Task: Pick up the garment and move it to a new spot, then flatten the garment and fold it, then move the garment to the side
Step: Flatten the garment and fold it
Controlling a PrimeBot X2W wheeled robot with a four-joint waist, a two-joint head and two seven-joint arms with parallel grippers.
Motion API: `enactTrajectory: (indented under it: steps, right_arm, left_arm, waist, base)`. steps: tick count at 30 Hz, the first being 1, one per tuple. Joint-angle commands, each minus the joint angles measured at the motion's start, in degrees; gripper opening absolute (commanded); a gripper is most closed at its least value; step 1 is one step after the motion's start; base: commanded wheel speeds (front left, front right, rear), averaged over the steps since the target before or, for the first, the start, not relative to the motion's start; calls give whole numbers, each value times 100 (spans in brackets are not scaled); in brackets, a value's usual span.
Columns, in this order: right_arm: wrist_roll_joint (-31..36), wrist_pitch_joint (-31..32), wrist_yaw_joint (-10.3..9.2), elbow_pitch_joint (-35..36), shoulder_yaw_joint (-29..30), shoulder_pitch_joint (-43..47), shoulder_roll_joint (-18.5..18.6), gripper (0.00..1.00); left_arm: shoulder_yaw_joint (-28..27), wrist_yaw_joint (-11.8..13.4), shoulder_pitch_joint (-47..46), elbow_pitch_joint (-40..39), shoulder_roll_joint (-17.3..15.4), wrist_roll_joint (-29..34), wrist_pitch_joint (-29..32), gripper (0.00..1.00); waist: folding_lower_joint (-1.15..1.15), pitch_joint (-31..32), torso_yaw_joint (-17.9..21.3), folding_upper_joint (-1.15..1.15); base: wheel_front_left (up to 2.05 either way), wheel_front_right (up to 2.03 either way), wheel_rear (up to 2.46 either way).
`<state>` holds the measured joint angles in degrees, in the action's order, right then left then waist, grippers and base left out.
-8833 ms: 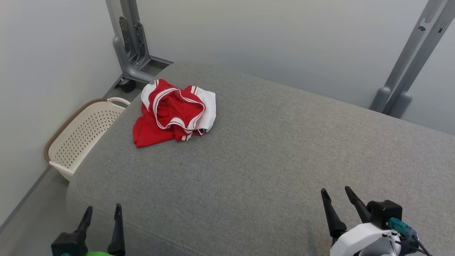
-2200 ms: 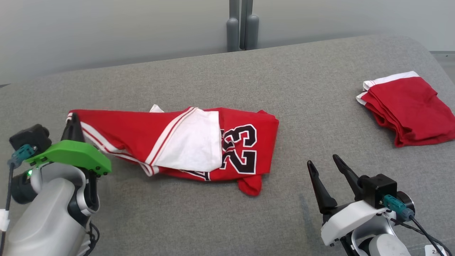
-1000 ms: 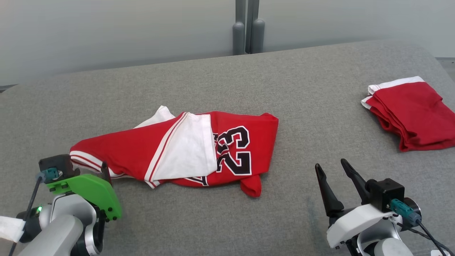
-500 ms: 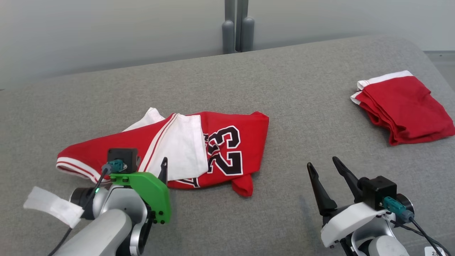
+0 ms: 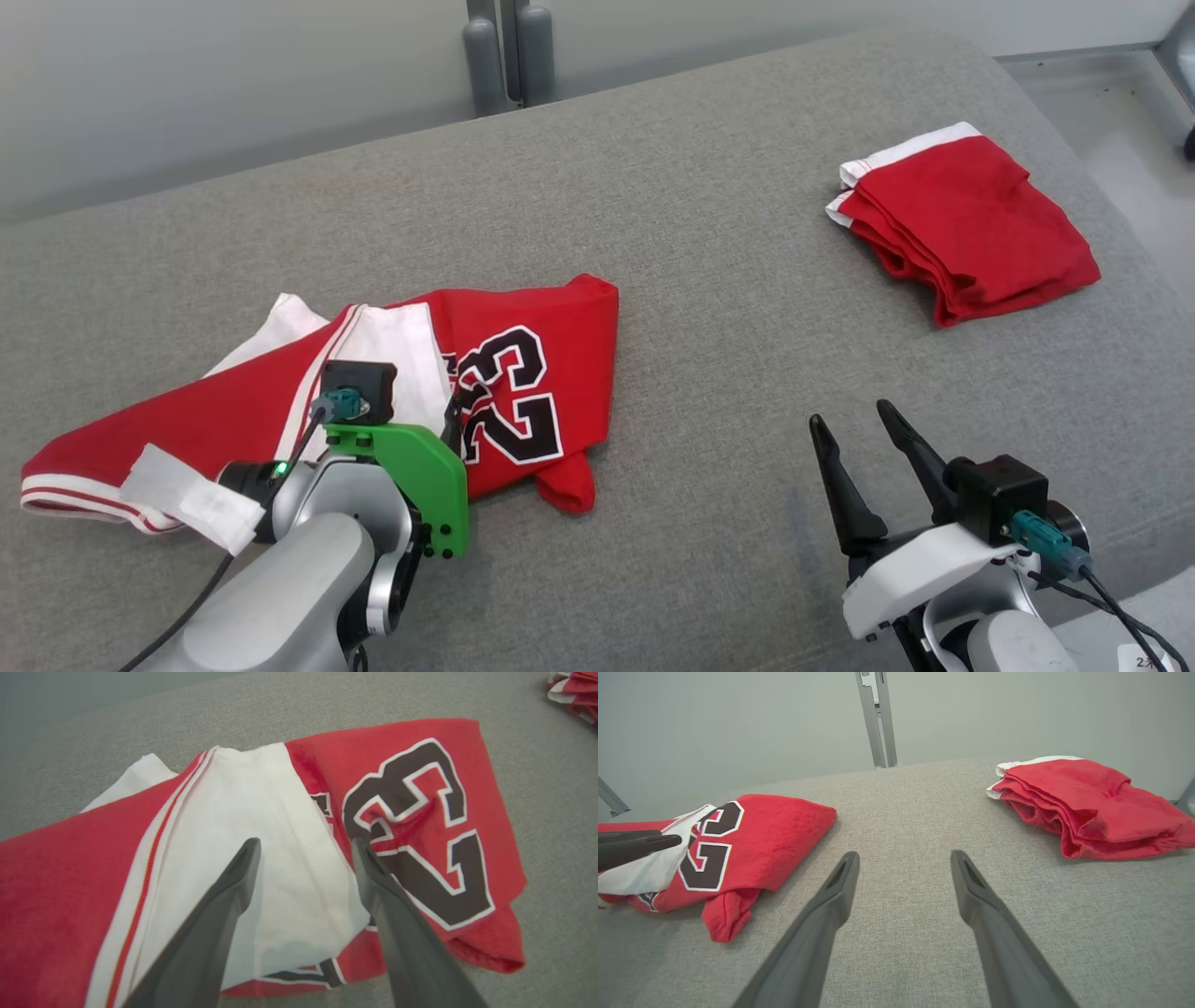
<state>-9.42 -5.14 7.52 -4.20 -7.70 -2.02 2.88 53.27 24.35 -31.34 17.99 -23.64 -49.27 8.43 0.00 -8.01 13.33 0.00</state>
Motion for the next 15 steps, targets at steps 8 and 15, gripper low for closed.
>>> enactTrajectory:
  steps: [8,15]
  right_arm:
    - [-56,-115,-7,-79,1,-95,2,100]
    - [-58,-154,-7,-117,35,-114,2,100]
  left_arm:
    - [-64,43,-236,252,-6,74,-41,100]
    - [-116,102,-223,348,-48,23,-38,90]
  waist:
    - [0,-227,289,0]
    - [0,-252,276,0]
  base:
    - [0,0,0]
    - [0,0,0]
